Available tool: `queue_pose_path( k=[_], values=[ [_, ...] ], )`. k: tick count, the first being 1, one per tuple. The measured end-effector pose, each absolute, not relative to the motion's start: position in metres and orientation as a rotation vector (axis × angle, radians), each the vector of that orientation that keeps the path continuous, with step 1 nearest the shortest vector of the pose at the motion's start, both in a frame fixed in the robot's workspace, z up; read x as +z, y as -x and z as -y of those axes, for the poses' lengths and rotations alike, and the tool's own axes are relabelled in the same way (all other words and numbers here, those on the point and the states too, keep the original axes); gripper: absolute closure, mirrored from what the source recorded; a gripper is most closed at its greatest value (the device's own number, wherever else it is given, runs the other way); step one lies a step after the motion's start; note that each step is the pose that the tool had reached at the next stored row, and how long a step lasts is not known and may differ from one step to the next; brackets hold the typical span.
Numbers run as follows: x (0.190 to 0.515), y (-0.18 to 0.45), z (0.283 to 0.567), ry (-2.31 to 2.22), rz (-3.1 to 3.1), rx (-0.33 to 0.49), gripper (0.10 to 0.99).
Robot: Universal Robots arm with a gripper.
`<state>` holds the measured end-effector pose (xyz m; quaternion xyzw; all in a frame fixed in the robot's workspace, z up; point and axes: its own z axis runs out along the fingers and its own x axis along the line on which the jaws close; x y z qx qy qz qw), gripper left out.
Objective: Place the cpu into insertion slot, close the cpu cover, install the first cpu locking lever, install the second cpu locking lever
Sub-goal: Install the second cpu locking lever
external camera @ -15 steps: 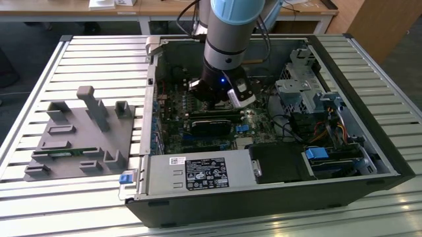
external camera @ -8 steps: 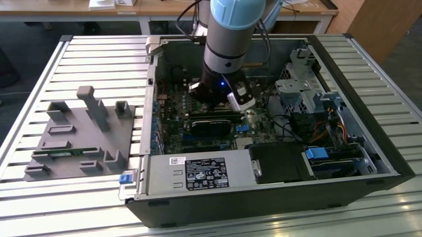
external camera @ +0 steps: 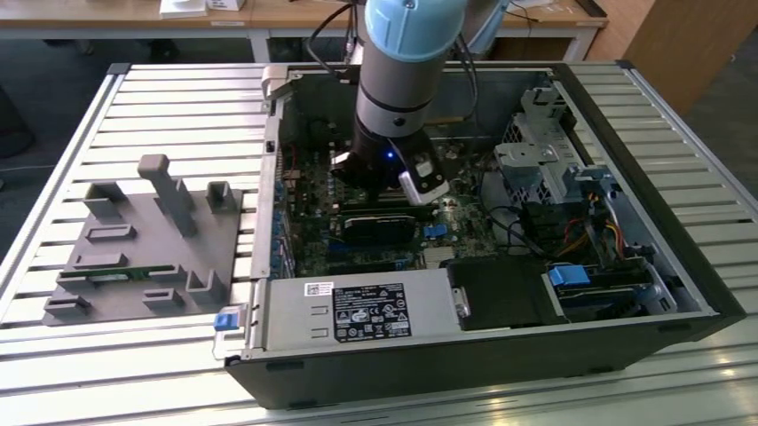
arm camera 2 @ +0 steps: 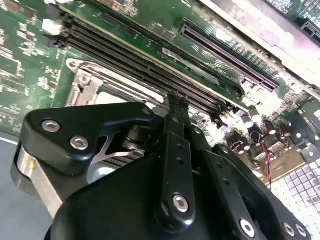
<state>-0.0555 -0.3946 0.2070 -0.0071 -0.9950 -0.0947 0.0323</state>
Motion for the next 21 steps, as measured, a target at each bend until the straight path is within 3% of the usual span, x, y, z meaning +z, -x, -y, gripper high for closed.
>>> queue_pose_path(
  k=[21],
  values=[
    [0.194,0.062,0.396,0.018,3.050,-0.400,0.980]
  ],
)
